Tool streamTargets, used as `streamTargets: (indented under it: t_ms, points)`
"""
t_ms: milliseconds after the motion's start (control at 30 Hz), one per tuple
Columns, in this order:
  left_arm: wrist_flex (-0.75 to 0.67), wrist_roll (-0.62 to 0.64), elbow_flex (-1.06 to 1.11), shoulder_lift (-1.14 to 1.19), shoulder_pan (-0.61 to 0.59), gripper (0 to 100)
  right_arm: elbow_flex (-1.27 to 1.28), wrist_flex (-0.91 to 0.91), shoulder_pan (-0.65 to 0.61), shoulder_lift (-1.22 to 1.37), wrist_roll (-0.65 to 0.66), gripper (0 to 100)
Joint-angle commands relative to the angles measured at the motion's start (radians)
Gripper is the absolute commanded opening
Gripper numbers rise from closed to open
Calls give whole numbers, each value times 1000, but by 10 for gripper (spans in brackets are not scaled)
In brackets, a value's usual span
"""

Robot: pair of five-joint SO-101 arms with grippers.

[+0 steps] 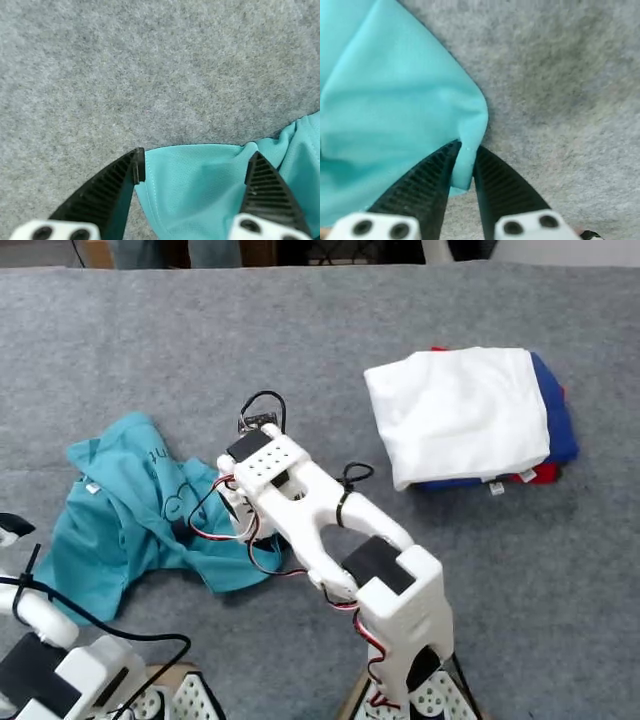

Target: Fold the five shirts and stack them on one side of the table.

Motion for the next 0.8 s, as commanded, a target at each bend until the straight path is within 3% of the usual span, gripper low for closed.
streamTargets:
  t_ms: [0,200,400,533,633,767]
  points:
    - [3,-5,-18,-9,1,332,-31,-5,34,-12,9,15]
    - [12,-14,-21,-17,-1,332,-197,11,129,-13,12,15]
    - [187,-192,-47,-95,110,332,-529,20,207,-41,55,15]
    - [198,-308,10,-212,208,332,-700,-126,250,-18,112,15]
    - [196,-463,97,-285,274,332,-742,-278,275,38,124,15]
    - [196,-574,191,-376,288,332,-783,-516,347,130,123,15]
